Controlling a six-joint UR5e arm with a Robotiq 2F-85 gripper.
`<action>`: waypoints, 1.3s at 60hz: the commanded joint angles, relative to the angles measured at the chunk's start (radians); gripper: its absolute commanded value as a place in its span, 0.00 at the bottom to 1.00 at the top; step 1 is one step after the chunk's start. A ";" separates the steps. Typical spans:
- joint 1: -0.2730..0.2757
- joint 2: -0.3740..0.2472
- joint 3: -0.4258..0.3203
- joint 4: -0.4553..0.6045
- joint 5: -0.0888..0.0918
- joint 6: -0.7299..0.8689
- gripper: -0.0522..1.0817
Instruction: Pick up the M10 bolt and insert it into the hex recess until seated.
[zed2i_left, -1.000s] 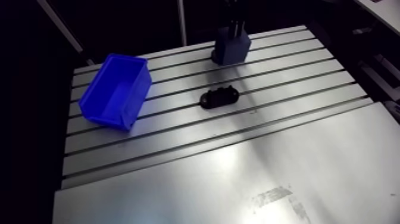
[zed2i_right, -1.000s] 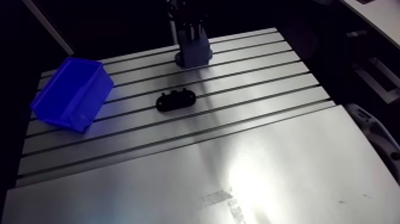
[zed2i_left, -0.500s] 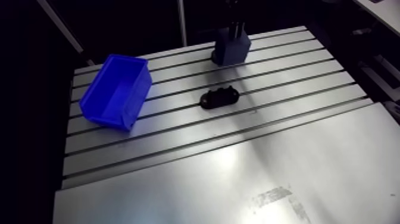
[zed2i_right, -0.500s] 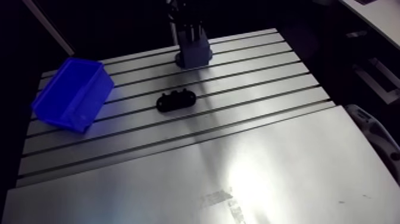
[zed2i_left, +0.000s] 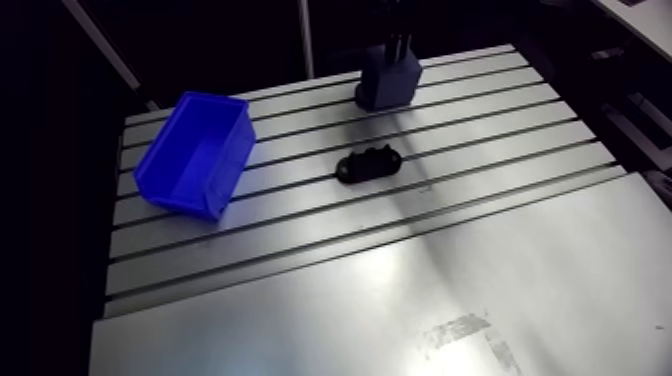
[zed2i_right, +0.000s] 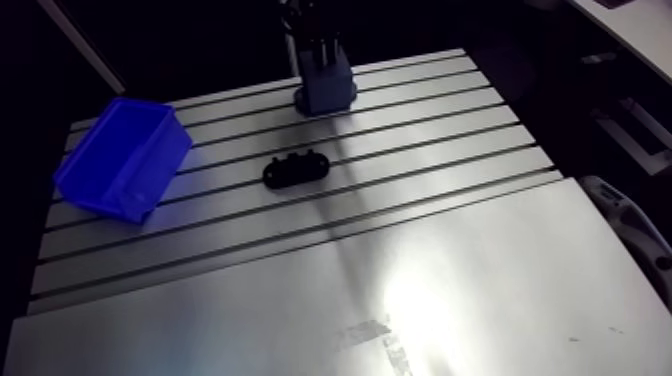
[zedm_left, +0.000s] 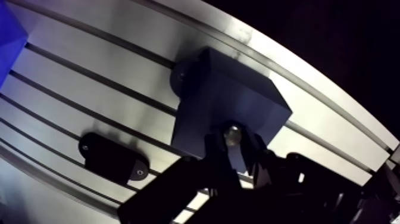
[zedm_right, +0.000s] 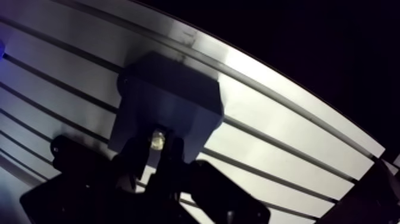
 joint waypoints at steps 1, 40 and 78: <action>0.000 -0.001 0.004 -0.001 0.000 -0.022 0.68; -0.002 -0.031 -0.009 -0.037 0.008 0.050 0.05; 0.001 -0.069 -0.035 0.083 0.005 0.507 0.93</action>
